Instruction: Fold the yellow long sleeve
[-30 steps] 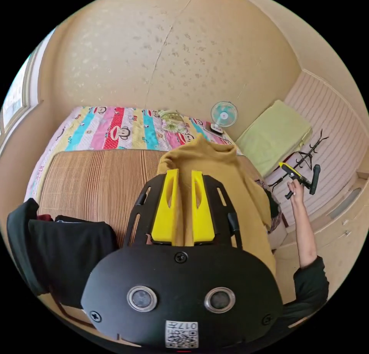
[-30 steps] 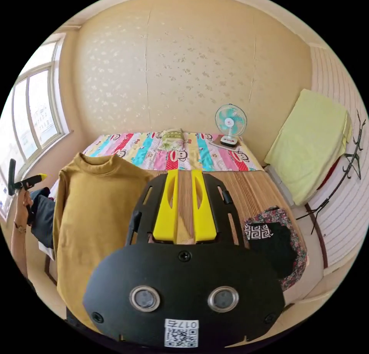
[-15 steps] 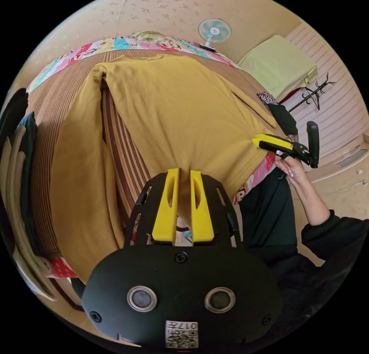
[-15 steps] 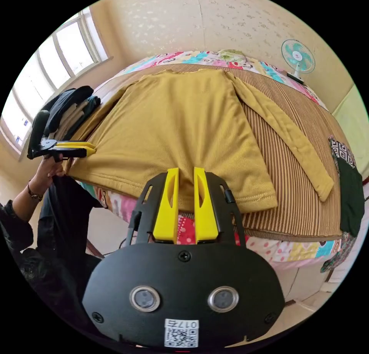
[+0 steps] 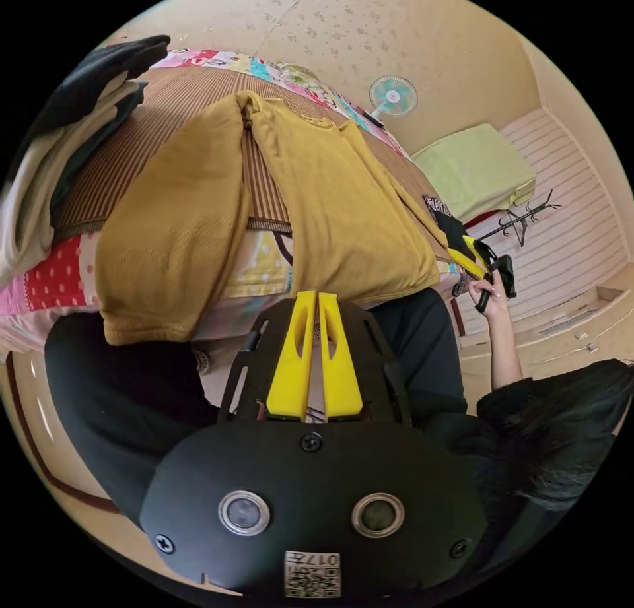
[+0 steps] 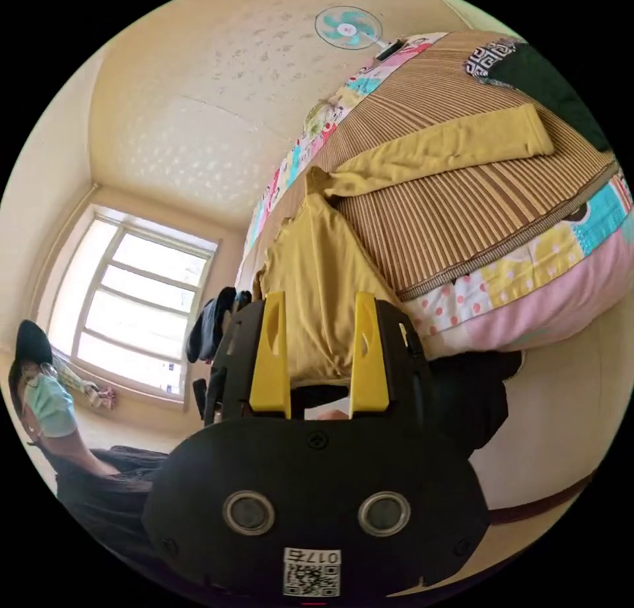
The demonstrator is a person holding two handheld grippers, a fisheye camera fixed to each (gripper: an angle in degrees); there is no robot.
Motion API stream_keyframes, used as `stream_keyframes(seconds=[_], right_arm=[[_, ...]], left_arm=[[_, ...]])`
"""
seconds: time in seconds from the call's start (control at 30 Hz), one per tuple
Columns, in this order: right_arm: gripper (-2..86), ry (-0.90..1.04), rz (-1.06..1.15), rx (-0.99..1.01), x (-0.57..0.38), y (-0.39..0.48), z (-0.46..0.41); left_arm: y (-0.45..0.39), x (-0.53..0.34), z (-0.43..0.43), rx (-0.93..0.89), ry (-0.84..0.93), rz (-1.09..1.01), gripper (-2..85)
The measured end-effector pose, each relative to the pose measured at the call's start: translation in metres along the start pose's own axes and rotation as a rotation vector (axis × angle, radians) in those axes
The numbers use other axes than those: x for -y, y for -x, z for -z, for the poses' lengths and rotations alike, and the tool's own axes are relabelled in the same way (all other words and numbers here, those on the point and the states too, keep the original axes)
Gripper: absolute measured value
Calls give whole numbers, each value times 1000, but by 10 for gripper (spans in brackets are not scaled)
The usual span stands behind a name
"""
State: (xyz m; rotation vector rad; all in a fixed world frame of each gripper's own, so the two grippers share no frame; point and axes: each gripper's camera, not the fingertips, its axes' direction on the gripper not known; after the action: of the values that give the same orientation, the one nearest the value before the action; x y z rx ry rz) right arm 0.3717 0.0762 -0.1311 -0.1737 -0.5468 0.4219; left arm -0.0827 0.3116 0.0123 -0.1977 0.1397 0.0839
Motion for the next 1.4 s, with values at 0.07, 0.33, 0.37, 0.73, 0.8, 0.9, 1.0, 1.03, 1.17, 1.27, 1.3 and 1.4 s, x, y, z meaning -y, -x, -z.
stream_keyframes(seconds=[0.07, 0.33, 0.37, 0.73, 0.8, 0.9, 1.0, 1.03, 1.17, 1.27, 1.3, 1.4], right_arm=[[141, -123, -139, 74, 35, -31, 16], [111, -319, -522, -68, 126, -126, 57], [106, -335, -519, -79, 131, -128, 60], [32, -577, 451, -462, 197, 167, -59], [33, -528, 598, -344, 182, 210, -117], [36, -351, 736, -196, 148, 239, -228], [44, -50, 659, -211, 107, 207, -347], [48, 89, 611, -241, 88, 183, -386], [73, 297, 528, -191, 29, 126, -417], [92, 337, 539, -99, -8, 114, -383], [96, 367, 584, -73, -25, 115, -368], [103, 493, 753, -90, -70, 128, -344]], left_arm=[[-4, 8, 10, -11, -36, -7, -10], [-33, 0, 41, 72, -210, -53, -10], [-34, 0, 43, 76, -214, -53, -10], [-15, 13, 52, 45, -178, -5, -9], [-12, 12, 52, 30, -173, 10, -8], [-9, 10, 57, 27, -166, 27, -1], [-4, 8, 72, 80, -158, 49, 40], [0, 8, 81, 115, -154, 62, 60], [16, 17, 96, 236, -66, 59, 114], [33, 22, 97, 308, -47, 88, 124], [37, 22, 101, 303, -67, 104, 124], [61, 19, 126, 289, -179, 198, 124]])
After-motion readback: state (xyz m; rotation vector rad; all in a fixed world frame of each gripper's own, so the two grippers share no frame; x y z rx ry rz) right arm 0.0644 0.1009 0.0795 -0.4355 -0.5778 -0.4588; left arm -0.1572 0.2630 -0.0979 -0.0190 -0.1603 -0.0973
